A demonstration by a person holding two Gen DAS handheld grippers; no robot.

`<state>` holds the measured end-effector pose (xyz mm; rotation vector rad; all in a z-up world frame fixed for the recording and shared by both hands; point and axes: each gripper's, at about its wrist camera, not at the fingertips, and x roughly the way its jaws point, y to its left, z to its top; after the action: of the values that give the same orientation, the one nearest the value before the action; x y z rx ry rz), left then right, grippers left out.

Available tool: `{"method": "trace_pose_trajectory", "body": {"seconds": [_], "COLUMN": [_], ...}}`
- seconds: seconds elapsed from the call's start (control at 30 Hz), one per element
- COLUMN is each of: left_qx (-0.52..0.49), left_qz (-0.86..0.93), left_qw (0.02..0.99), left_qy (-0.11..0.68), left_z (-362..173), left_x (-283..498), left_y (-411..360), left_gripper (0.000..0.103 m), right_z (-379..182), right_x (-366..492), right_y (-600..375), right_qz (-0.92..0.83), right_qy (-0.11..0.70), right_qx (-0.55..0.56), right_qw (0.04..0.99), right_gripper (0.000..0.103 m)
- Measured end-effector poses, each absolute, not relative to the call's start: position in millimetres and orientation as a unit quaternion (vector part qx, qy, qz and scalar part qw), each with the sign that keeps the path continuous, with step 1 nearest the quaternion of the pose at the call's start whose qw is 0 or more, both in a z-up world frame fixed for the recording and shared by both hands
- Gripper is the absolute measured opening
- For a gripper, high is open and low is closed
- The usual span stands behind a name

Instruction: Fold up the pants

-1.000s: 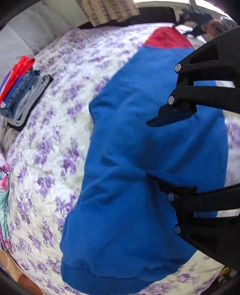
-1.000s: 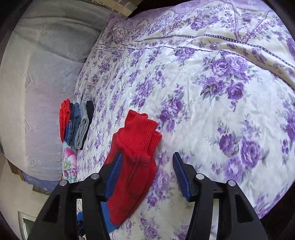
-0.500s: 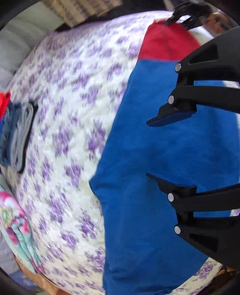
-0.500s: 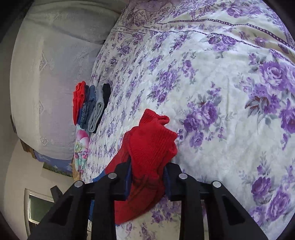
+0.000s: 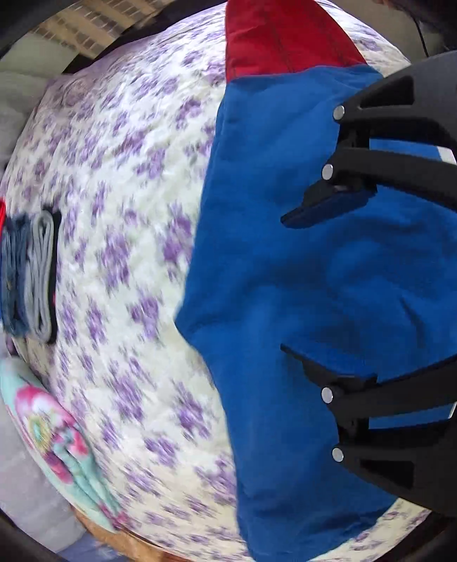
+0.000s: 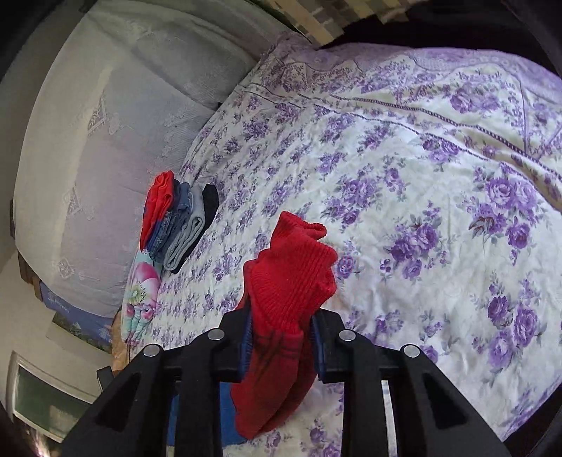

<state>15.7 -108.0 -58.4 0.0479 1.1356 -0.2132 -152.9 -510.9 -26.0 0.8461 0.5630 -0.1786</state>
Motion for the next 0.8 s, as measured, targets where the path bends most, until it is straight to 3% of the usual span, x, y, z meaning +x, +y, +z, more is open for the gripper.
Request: {"method": "trace_pose_trajectory", "body": {"seconds": [0.27, 0.47, 0.8], "left_qx": [-0.125, -0.189, -0.254], "left_qz": [-0.106, -0.057, -0.012], "left_qw": [0.878, 0.876, 0.839], "left_qy": [0.451, 0.440, 0.482], "left_z": [19, 28, -11], "left_x": [-11, -35, -68], "left_y": [16, 95, 162], "left_gripper": [0.064, 0.064, 0.064], "right_z": [39, 62, -27], "right_x": [-122, -76, -36], "right_y": [-424, -324, -154], "right_qz": [-0.061, 0.007, 0.123], "right_qy": [0.259, 0.276, 0.370], "right_qx": [0.269, 0.138, -0.138], "right_qw": [0.926, 0.951, 0.910], "right_gripper": [0.024, 0.024, 0.022]}}
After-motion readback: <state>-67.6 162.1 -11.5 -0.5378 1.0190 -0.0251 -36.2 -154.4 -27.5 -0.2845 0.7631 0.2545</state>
